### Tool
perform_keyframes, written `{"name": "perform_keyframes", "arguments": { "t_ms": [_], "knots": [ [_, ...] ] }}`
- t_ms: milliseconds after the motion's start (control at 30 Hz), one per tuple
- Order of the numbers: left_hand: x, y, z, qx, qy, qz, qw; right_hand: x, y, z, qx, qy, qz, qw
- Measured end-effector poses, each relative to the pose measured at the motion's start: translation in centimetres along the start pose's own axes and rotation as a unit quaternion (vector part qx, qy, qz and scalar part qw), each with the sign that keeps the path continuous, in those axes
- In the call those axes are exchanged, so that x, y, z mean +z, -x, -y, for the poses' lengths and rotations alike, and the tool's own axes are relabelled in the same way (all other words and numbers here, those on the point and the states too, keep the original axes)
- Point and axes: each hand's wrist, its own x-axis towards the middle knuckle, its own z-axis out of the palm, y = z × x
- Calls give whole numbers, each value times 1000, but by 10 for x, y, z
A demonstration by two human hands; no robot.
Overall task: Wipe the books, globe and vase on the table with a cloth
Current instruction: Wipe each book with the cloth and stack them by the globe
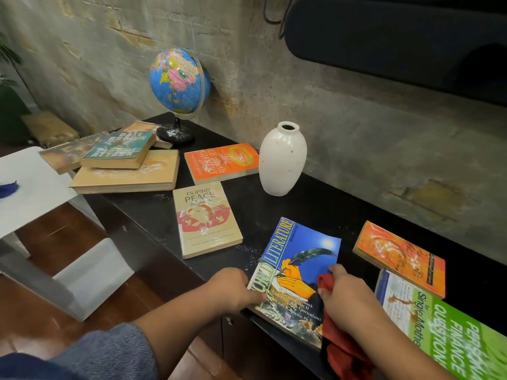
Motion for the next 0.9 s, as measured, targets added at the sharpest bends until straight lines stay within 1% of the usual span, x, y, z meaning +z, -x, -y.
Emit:
{"name": "perform_keyframes", "arguments": {
  "t_ms": [33, 67, 100, 133, 200, 267, 333, 367, 433, 467, 500, 533, 600, 633, 667, 700, 767, 833, 900],
  "knots": [
    [4, 2, 0, -4, 80, 31, 996, -1, 0, -2, 7, -20, -6, 1000],
    [7, 4, 0, -11, 174, 62, 983, -2, -1, -4, 15, -43, -9, 999],
    [10, 6, 0, -18, 261, 87, 961, -3, -4, -7, 23, -67, -11, 997],
    [12, 9, 1, -19, 322, 96, 942, -5, -7, -9, 30, -89, -7, 996],
    [13, 15, 7, -6, 381, 79, 921, -11, -13, -15, 40, -134, 3, 990],
    [7, 22, 13, 26, 411, 61, 909, -19, -14, -19, 46, -224, 7, 973],
    [-2, 31, 21, 60, 424, 55, 902, -24, -11, -20, 68, -346, 12, 936],
    [-7, 37, 24, 73, 432, 52, 897, -25, -8, -19, 75, -386, 18, 919],
    [-18, 45, 27, 91, 467, 51, 878, -27, 0, -14, 83, -428, 52, 898],
    [-24, 49, 28, 97, 491, 51, 864, -28, 2, -7, 90, -448, 81, 886],
    [-30, 53, 30, 102, 512, 49, 852, -29, 5, 0, 93, -477, 123, 865],
    [-36, 57, 31, 104, 530, 44, 841, -28, 7, 9, 90, -516, 174, 834],
    [-48, 61, 34, 107, 549, 28, 828, -27, 11, 33, 53, -594, 262, 758],
    [-54, 60, 38, 107, 553, 20, 826, -27, 12, 46, 30, -626, 285, 725],
    [-60, 58, 43, 106, 555, 12, 825, -26, 11, 59, 10, -648, 292, 704],
    [-68, 56, 47, 106, 557, 7, 824, -25, 7, 70, -6, -658, 289, 695],
    [-87, 47, 59, 103, 552, 3, 827, -22, -6, 91, -27, -666, 268, 695],
    [-111, 33, 74, 93, 536, 21, 839, -20, -21, 114, -14, -668, 255, 699],
    [-141, 17, 92, 89, 497, 63, 861, -21, -36, 137, 9, -674, 244, 697]
  ]
}}
